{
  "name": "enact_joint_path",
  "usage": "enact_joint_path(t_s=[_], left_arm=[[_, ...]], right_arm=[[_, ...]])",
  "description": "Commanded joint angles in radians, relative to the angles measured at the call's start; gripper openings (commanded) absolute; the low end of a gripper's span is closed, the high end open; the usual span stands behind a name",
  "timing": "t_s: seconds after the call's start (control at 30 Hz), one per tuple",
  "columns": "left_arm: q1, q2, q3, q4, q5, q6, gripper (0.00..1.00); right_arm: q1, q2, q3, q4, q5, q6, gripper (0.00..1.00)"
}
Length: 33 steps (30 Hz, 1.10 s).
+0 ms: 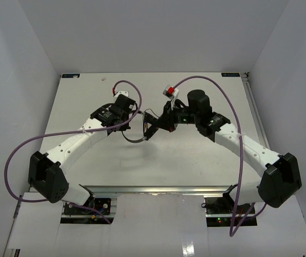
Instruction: Wrap the headphones
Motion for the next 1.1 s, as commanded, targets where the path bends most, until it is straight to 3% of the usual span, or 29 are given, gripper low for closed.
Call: enact_joint_path(t_s=[0.0, 0.53, 1.07], left_arm=[[-0.001, 0.003, 0.089, 0.001, -0.111, -0.112, 0.00], [0.051, -0.070, 0.199, -0.022, -0.094, -0.232, 0.00], [0.063, -0.206, 0.133, 0.060, 0.204, -0.316, 0.00]], right_arm=[[0.062, -0.033, -0.031, 0.118, 0.048, 0.033, 0.08], [0.137, -0.096, -0.274, 0.340, 0.115, 0.115, 0.08], [0.146, -0.050, -0.339, 0.460, 0.279, 0.110, 0.08]])
